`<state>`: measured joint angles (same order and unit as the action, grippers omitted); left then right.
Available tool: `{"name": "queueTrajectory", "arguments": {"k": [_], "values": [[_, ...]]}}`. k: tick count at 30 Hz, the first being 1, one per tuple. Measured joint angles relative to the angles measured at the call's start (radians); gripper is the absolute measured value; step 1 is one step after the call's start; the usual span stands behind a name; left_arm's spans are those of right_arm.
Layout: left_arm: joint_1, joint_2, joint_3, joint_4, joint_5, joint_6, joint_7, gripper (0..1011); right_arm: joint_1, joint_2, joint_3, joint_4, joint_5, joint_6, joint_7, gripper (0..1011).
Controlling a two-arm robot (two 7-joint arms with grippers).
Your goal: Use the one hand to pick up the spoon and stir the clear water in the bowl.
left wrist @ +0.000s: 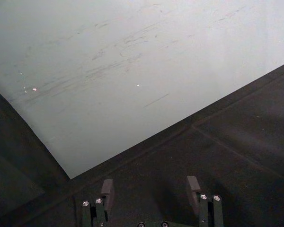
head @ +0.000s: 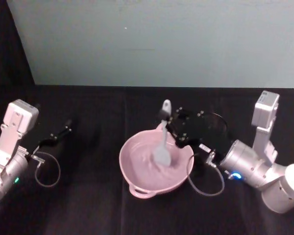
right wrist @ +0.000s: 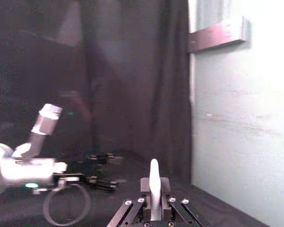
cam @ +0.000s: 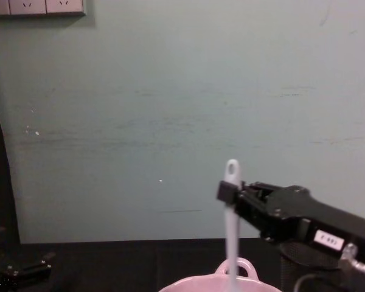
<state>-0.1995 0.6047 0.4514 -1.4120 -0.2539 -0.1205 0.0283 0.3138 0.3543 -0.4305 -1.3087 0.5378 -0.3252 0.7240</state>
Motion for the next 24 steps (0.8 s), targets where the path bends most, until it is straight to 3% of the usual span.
{"name": "queueTrajectory", "arguments": {"k": [5, 10, 16, 24], "values": [[0.000, 0.000, 0.000, 0.000, 0.000, 0.000, 0.000, 1005, 0.002, -0.021, -0.035, 0.002, 0.023, 0.009, 0.041, 124], [0.000, 0.000, 0.000, 0.000, 0.000, 0.000, 0.000, 1005, 0.043, -0.070, -0.074, 0.064, 0.033, -0.010, 0.071, 124], [0.000, 0.000, 0.000, 0.000, 0.000, 0.000, 0.000, 1004, 0.098, -0.116, -0.088, 0.152, 0.018, -0.045, 0.070, 124], [0.000, 0.000, 0.000, 0.000, 0.000, 0.000, 0.000, 1005, 0.158, -0.142, -0.086, 0.239, -0.013, -0.071, 0.056, 124]]}}
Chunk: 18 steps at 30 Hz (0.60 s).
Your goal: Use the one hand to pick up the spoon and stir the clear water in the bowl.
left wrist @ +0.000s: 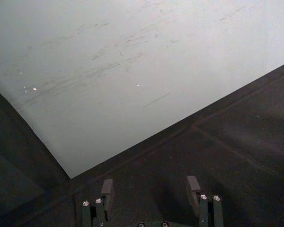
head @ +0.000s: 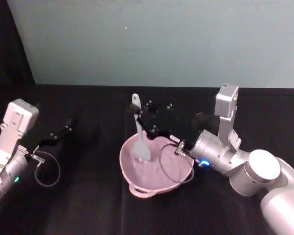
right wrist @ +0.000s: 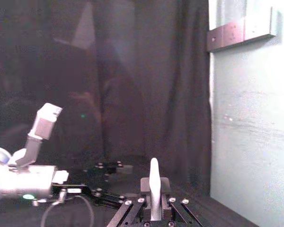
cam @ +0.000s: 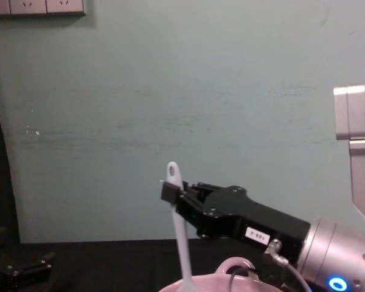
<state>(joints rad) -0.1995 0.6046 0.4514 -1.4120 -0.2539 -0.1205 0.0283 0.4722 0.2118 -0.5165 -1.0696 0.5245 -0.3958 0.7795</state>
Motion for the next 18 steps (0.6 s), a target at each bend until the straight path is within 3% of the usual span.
{"name": "queueTrajectory", "arguments": {"k": [8, 18], "values": [[0.000, 0.000, 0.000, 0.000, 0.000, 0.000, 0.000, 1005, 0.008, 0.024, 0.040, 0.001, -0.022, -0.006, -0.040, 124], [0.000, 0.000, 0.000, 0.000, 0.000, 0.000, 0.000, 1005, -0.056, 0.082, 0.093, -0.079, -0.020, 0.016, -0.077, 124]]}}
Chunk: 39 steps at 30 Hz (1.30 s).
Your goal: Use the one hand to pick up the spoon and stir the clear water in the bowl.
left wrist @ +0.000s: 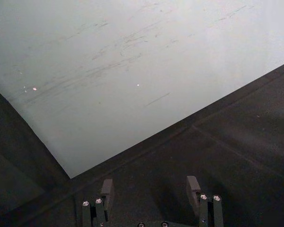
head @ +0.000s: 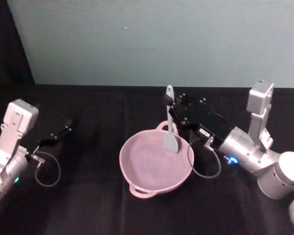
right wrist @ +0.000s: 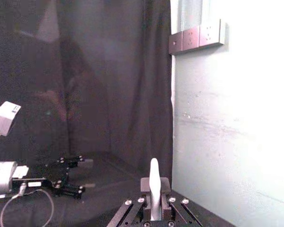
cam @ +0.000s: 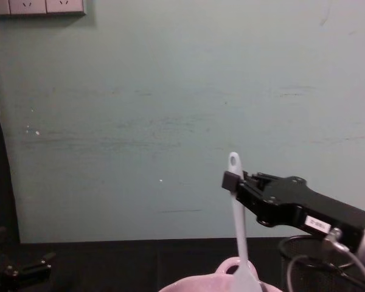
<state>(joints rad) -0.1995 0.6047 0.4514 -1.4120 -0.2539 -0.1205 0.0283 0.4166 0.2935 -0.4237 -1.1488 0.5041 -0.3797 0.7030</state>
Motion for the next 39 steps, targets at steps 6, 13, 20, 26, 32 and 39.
{"name": "queueTrajectory", "arguments": {"k": [6, 13, 20, 26, 32, 39], "values": [[0.000, 0.000, 0.000, 0.000, 0.000, 0.000, 0.000, 1005, -0.062, 0.035, 0.010, -0.081, 0.026, 0.028, 0.016, 124], [0.000, 0.000, 0.000, 0.000, 0.000, 0.000, 0.000, 1005, -0.109, 0.042, -0.020, -0.134, 0.076, 0.039, 0.082, 124], [0.000, 0.000, 0.000, 0.000, 0.000, 0.000, 0.000, 1005, -0.088, 0.007, -0.060, -0.106, 0.096, 0.026, 0.125, 124], [0.000, 0.000, 0.000, 0.000, 0.000, 0.000, 0.000, 1005, -0.027, -0.042, -0.085, -0.018, 0.105, 0.002, 0.152, 124], [0.000, 0.000, 0.000, 0.000, 0.000, 0.000, 0.000, 1005, 0.045, -0.086, -0.092, 0.096, 0.094, -0.030, 0.158, 124], [0.000, 0.000, 0.000, 0.000, 0.000, 0.000, 0.000, 1005, 0.077, -0.100, -0.068, 0.150, 0.038, -0.069, 0.087, 124]]}}
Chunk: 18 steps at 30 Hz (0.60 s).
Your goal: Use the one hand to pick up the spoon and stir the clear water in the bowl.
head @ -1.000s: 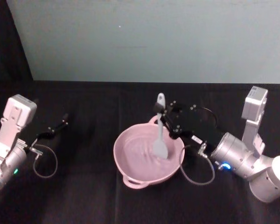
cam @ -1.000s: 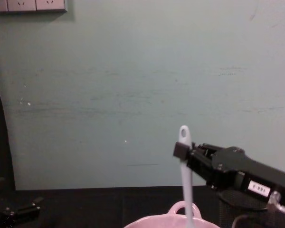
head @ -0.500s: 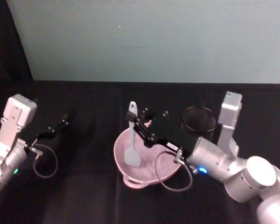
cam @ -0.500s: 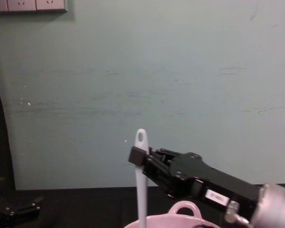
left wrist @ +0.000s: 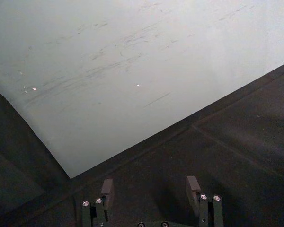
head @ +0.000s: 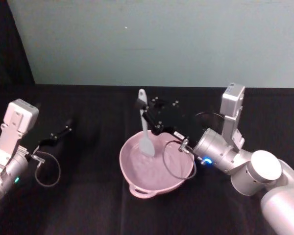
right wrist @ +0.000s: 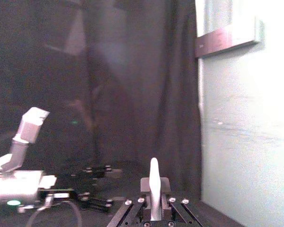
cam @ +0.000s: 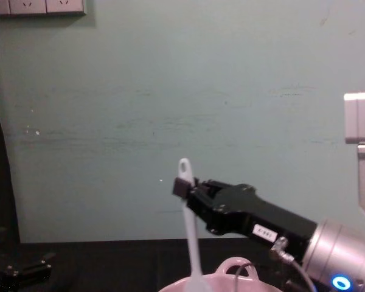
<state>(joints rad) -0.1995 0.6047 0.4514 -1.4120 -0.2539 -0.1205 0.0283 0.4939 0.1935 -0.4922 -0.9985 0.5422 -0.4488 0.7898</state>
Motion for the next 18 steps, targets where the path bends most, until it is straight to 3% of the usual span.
{"name": "queueTrajectory", "arguments": {"k": [10, 18], "values": [[0.000, 0.000, 0.000, 0.000, 0.000, 0.000, 0.000, 1005, -0.050, 0.046, 0.050, -0.074, -0.031, 0.012, -0.065, 124], [0.000, 0.000, 0.000, 0.000, 0.000, 0.000, 0.000, 1005, -0.131, 0.108, 0.075, -0.205, -0.033, 0.072, -0.089, 124]]}}
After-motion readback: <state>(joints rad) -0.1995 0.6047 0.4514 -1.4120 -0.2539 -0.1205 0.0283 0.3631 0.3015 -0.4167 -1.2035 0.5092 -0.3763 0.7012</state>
